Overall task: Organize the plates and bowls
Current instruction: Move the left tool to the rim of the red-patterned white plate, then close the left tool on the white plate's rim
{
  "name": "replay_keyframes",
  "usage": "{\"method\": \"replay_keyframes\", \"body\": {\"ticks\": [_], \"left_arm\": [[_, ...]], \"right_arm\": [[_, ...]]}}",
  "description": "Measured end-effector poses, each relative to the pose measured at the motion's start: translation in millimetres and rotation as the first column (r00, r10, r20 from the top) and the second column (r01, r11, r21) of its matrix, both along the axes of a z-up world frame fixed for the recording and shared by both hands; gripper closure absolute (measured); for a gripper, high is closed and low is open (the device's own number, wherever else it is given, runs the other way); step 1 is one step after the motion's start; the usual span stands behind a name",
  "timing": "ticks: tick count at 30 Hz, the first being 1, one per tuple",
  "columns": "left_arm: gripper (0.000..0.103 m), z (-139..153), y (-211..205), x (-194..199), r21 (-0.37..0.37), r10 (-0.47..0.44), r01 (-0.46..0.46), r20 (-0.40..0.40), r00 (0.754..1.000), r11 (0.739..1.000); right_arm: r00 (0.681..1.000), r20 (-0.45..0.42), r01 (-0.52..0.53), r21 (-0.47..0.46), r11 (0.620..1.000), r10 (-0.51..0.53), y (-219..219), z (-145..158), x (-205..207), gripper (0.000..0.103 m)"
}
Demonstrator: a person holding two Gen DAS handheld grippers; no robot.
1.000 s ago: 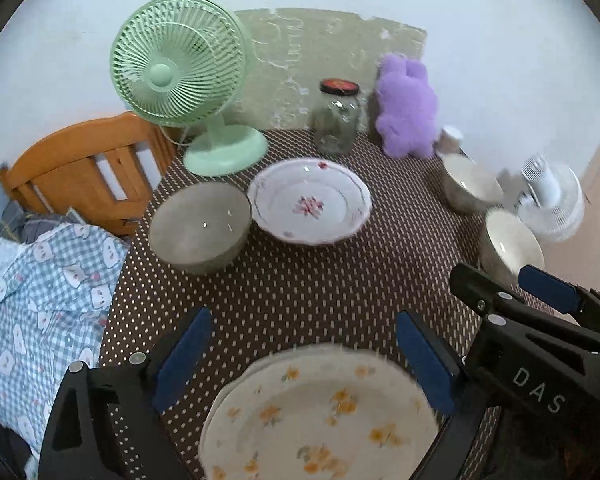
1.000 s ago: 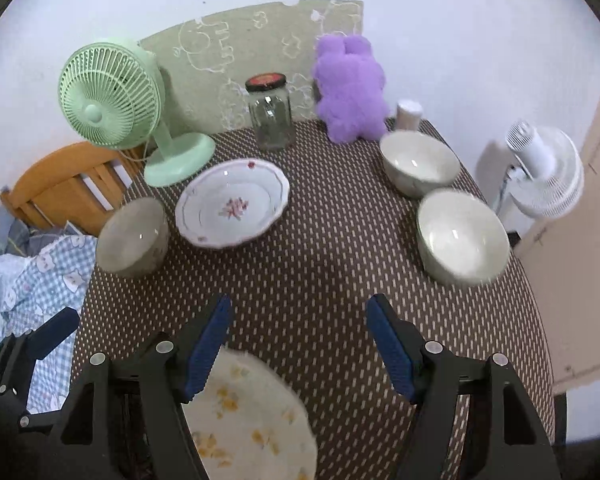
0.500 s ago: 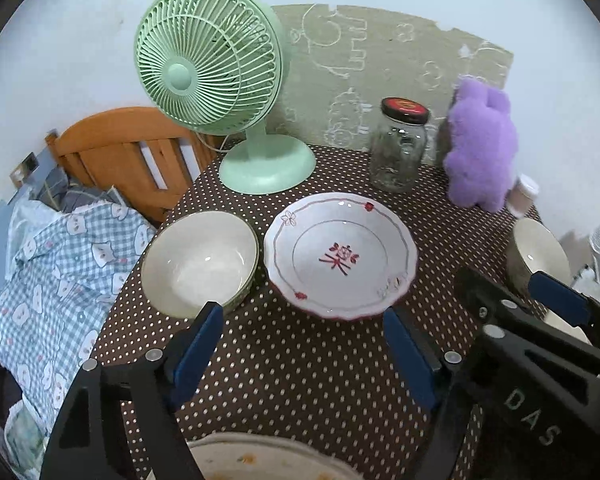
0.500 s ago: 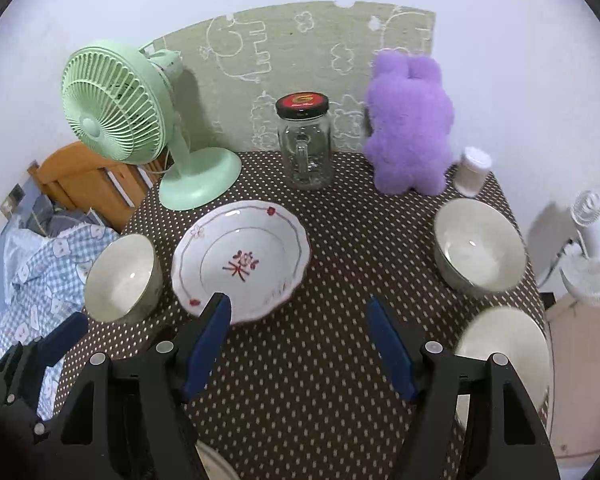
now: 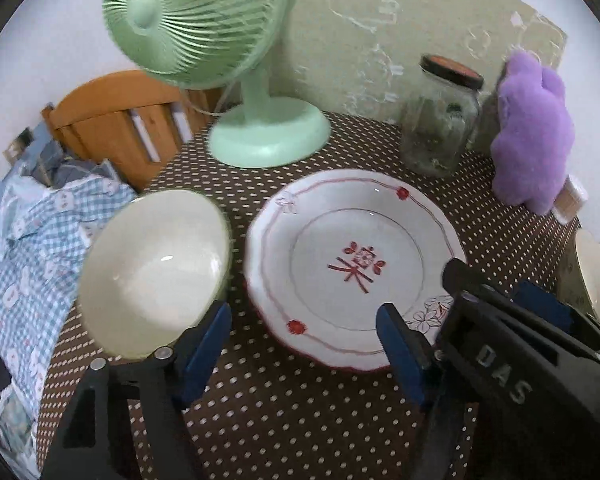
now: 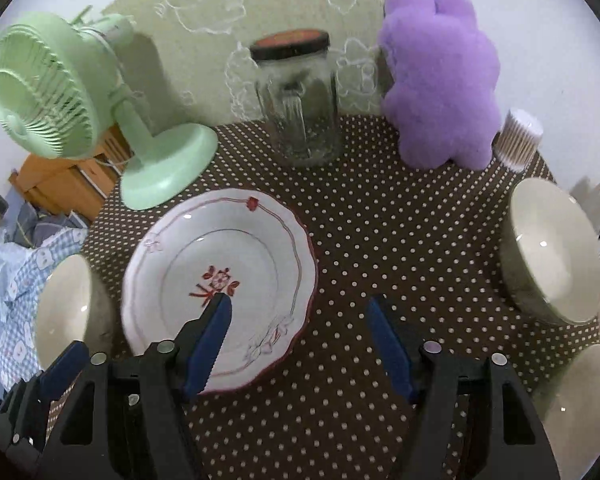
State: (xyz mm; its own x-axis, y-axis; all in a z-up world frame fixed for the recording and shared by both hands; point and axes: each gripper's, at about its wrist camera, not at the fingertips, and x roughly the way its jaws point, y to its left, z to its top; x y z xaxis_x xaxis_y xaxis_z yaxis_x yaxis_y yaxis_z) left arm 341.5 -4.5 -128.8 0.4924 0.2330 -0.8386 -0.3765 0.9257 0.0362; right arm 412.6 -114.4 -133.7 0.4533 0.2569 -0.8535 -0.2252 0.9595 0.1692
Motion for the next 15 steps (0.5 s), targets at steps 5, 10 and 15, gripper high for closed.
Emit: {"method": "replay_keyframes", "body": {"ticks": [5,10,15], "left_arm": [[0.03,-15,1,8,-0.009,-0.007,0.007,-0.026,1.0,1.0],[0.03,-23,7,14,-0.009,0.003,-0.004,-0.044,0.999,1.0],[0.03,-30,12,16,-0.008,0.018,-0.019,-0.063,0.998,1.0]], "right_arm": [[0.999,-0.041,0.014,0.008,1.0,-0.014,6,-22,12,0.042],[0.998,-0.064,0.003,0.004,1.0,-0.003,12,-35,18,0.052],[0.996,-0.081,-0.022,-0.001,1.0,0.022,21,-44,21,0.074]]}}
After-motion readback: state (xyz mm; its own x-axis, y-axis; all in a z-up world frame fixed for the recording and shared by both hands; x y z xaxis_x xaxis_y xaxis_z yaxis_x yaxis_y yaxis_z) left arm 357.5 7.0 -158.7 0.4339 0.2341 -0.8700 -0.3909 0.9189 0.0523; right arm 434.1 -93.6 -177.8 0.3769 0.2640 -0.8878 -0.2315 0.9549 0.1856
